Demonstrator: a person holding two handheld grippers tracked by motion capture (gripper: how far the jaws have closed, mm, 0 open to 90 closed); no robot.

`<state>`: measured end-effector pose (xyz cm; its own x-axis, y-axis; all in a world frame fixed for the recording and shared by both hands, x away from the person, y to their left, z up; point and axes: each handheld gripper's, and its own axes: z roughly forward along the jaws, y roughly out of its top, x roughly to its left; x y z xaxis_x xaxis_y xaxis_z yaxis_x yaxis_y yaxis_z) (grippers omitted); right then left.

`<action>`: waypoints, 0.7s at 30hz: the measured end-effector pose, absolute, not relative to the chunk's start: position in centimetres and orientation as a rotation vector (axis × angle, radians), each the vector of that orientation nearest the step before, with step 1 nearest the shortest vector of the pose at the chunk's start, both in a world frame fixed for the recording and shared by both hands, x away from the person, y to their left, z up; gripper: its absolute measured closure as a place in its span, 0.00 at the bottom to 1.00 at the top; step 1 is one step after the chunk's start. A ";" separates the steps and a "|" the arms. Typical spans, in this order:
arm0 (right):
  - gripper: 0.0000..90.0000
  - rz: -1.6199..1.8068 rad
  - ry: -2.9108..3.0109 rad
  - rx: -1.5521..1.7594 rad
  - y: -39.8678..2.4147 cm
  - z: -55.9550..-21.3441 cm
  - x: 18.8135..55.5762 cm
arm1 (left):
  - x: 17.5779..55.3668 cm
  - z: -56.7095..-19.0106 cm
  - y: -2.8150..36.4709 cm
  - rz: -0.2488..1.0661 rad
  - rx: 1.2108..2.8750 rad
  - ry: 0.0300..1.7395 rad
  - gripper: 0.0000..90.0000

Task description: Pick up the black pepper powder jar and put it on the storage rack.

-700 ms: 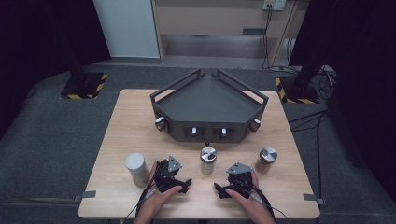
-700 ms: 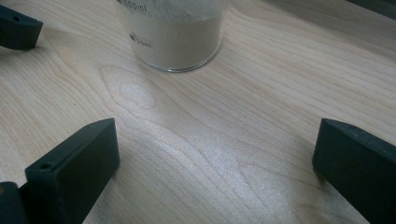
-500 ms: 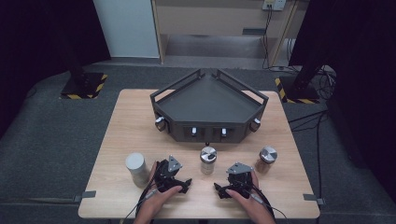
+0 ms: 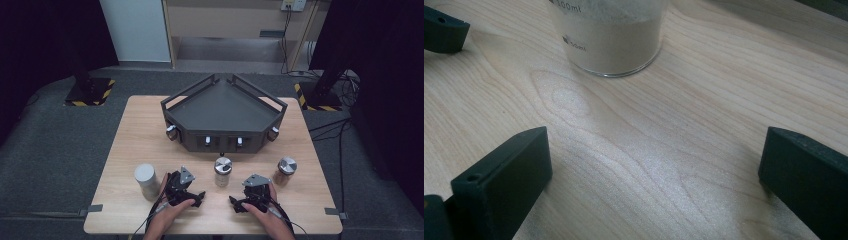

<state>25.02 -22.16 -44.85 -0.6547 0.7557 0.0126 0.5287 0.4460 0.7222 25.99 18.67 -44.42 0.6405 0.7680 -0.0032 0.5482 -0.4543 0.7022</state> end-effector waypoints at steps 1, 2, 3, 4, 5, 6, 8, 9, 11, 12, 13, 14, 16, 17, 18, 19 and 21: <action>0.01 1.029 2.390 1.099 -22.2 -44.8 25.0 | 26.0 -44.4 18.7 0.414 2.176 1.021 0.00; 0.01 1.029 2.390 1.100 -22.2 -44.8 25.0 | 26.0 -44.4 18.7 0.415 2.176 1.021 0.00; 0.01 1.029 2.389 1.100 -22.2 -44.8 25.0 | 26.0 -44.4 18.7 0.415 2.176 1.021 0.00; 0.01 1.029 2.389 1.100 -22.2 -44.8 25.0 | 26.0 -44.4 18.7 0.415 2.176 1.021 0.00; 0.01 1.029 2.389 1.100 -22.2 -44.8 25.0 | 26.0 -44.4 18.7 0.415 2.176 1.021 0.00; 0.01 1.029 2.389 1.099 -22.2 -44.9 25.0 | 26.0 -44.4 18.7 0.414 2.176 1.020 0.00; 0.01 1.029 2.389 1.099 -22.2 -44.9 25.0 | 26.0 -44.4 18.7 0.415 2.176 1.020 0.00; 0.01 1.029 2.389 1.100 -22.2 -44.9 25.0 | 26.0 -44.4 18.8 0.409 2.175 1.017 0.00; 0.01 1.029 2.389 1.099 -22.2 -44.9 25.0 | 26.0 -44.4 18.9 0.401 2.169 1.019 0.00; 0.01 1.029 2.389 1.099 -22.2 -44.9 25.0 | 26.0 -44.4 18.9 0.401 2.169 1.019 0.00; 0.01 1.029 2.389 1.100 -22.2 -44.9 25.0 | 26.0 -44.4 19.0 0.392 2.165 1.022 0.00; 0.01 1.029 2.389 1.100 -22.2 -44.9 25.0 | 26.0 -44.3 19.1 0.389 2.161 1.022 0.00; 0.01 1.029 2.389 1.100 -22.2 -44.8 25.0 | 25.8 -44.2 19.2 0.401 2.157 1.029 0.01; 0.01 1.029 2.389 1.100 -22.2 -44.8 25.0 | 25.7 -44.1 19.2 0.406 2.157 1.030 0.01; 0.01 1.029 2.389 1.100 -22.2 -44.8 25.0 | 25.6 -44.0 19.2 0.409 2.157 1.030 0.01; 0.01 1.029 2.389 1.100 -22.2 -44.9 25.0 | 25.5 -43.8 19.3 0.411 2.155 1.032 0.01; 0.01 1.029 2.389 1.100 -22.1 -44.8 25.0 | 25.3 -43.4 19.3 0.416 2.158 1.023 0.01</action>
<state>25.01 -22.15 -44.85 -0.6541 0.7563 0.0126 0.5289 0.4454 0.7224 25.34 19.25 -43.38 0.6358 0.7718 -0.0098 0.5462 -0.4409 0.7123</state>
